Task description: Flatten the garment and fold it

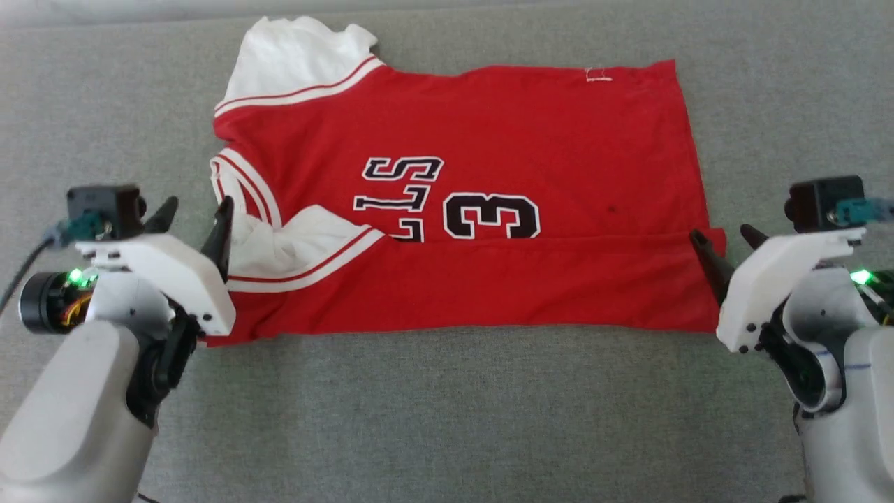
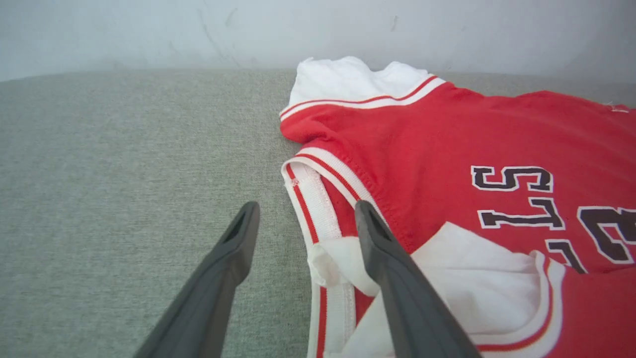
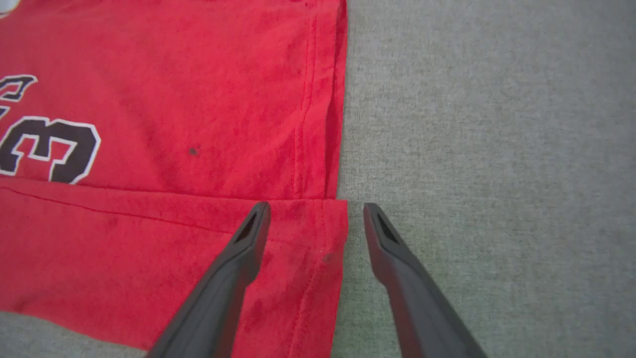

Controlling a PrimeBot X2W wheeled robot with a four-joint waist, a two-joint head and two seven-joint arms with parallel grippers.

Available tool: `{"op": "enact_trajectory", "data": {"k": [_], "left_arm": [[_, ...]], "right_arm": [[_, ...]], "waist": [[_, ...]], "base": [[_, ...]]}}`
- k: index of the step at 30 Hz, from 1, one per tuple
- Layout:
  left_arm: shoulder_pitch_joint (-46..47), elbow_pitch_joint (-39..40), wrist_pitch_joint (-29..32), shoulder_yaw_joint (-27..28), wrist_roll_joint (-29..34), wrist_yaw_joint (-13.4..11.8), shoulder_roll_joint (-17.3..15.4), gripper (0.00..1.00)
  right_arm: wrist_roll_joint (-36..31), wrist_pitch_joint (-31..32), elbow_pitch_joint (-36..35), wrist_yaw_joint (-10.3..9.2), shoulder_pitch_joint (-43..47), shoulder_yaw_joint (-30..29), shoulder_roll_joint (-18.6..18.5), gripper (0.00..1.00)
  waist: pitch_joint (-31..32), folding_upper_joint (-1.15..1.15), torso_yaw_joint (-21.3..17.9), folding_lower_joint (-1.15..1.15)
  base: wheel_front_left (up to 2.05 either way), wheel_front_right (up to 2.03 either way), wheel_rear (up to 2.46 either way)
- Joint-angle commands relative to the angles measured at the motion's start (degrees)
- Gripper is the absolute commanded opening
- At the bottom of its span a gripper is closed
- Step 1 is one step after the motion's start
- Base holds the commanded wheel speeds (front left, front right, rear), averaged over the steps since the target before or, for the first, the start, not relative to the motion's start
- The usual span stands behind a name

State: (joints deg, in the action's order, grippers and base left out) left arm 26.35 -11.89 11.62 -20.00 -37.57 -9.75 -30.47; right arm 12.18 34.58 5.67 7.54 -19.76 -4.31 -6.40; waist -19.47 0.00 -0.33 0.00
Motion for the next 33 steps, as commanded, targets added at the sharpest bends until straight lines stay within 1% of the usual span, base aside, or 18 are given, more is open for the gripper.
{"op": "enact_trajectory", "data": {"k": [1,4,9,12,14,17,20,25,28,29,30,31,33], "left_arm": [[-1.73,0.67,-2.30,0.21,1.20,-0.57,0.03,1.00],[-5.21,2.19,-8.81,0.92,2.69,-2.53,1.37,1.00],[-11.85,5.95,-18.07,2.40,3.32,-5.29,4.19,1.00],[-16.14,7.64,-21.38,3.25,3.50,-6.88,4.81,1.00],[-18.58,8.44,-21.93,3.29,3.48,-7.71,5.02,1.00],[-21.07,8.58,-21.52,3.54,2.56,-8.18,5.01,1.00],[-22.38,8.29,-20.43,3.24,2.41,-9.09,5.04,1.00],[-22.68,6.45,-15.03,2.69,0.84,-11.39,5.81,1.00],[-22.11,5.58,-12.67,2.14,0.62,-11.77,5.54,1.00],[-21.79,5.12,-11.46,2.09,0.31,-12.14,5.54,1.00],[-21.28,4.20,-8.84,1.93,-0.24,-13.02,5.44,1.00],[-21.28,4.20,-8.84,1.93,-0.24,-13.02,5.44,1.00],[-20.93,3.64,-6.40,2.17,-1.24,-13.88,5.51,1.00]], "right_arm": [[-0.32,-1.84,-0.77,-0.05,1.36,-0.53,0.39,1.00],[-1.23,-8.25,-2.72,-0.05,4.40,-1.52,1.28,1.00],[-1.24,-20.50,-4.94,-0.05,10.14,-0.76,2.61,1.00],[-1.37,-28.47,-4.83,-0.05,12.97,-0.15,3.13,1.00],[-1.31,-33.52,-4.40,-0.05,14.49,-0.09,3.34,1.00],[-0.40,-39.62,-3.53,-0.05,16.11,0.06,3.47,1.00],[1.03,-43.40,-2.22,-0.05,16.97,0.99,3.50,1.00],[0.90,-45.18,-0.65,-0.05,16.48,2.55,3.51,1.00],[0.18,-45.42,-0.30,-0.05,16.04,2.78,3.51,1.00],[0.16,-45.51,-0.13,-0.05,15.81,2.91,3.51,1.00],[0.15,-45.53,0.17,-0.05,15.52,3.24,3.51,1.00],[0.15,-45.53,0.17,-0.05,15.52,3.24,3.51,1.00],[0.25,-45.52,0.30,-0.05,15.44,3.48,3.51,1.00]], "waist": [[1.89,0.00,0.30,0.00],[3.84,0.00,0.66,0.00],[6.46,0.00,0.98,0.00],[7.57,0.00,0.84,0.00],[8.03,0.00,0.86,0.00],[8.47,0.00,0.75,0.00],[8.76,0.00,0.31,0.00],[8.88,0.00,-1.16,0.00],[8.92,0.00,-1.81,0.00],[8.91,0.00,-2.16,0.00],[8.90,0.00,-2.79,0.00],[8.90,0.00,-2.79,0.00],[8.83,0.00,-3.41,0.00]], "base": [[0.00,0.00,0.00],[0.00,0.00,0.00],[0.00,0.00,0.00],[0.00,0.00,0.00],[0.00,0.00,0.00],[0.00,0.00,0.00],[0.00,0.00,0.00],[0.00,0.00,0.00],[0.00,0.00,0.00],[0.00,0.00,0.00],[0.00,0.00,0.00],[0.00,0.00,0.00],[0.00,0.00,0.00]]}}
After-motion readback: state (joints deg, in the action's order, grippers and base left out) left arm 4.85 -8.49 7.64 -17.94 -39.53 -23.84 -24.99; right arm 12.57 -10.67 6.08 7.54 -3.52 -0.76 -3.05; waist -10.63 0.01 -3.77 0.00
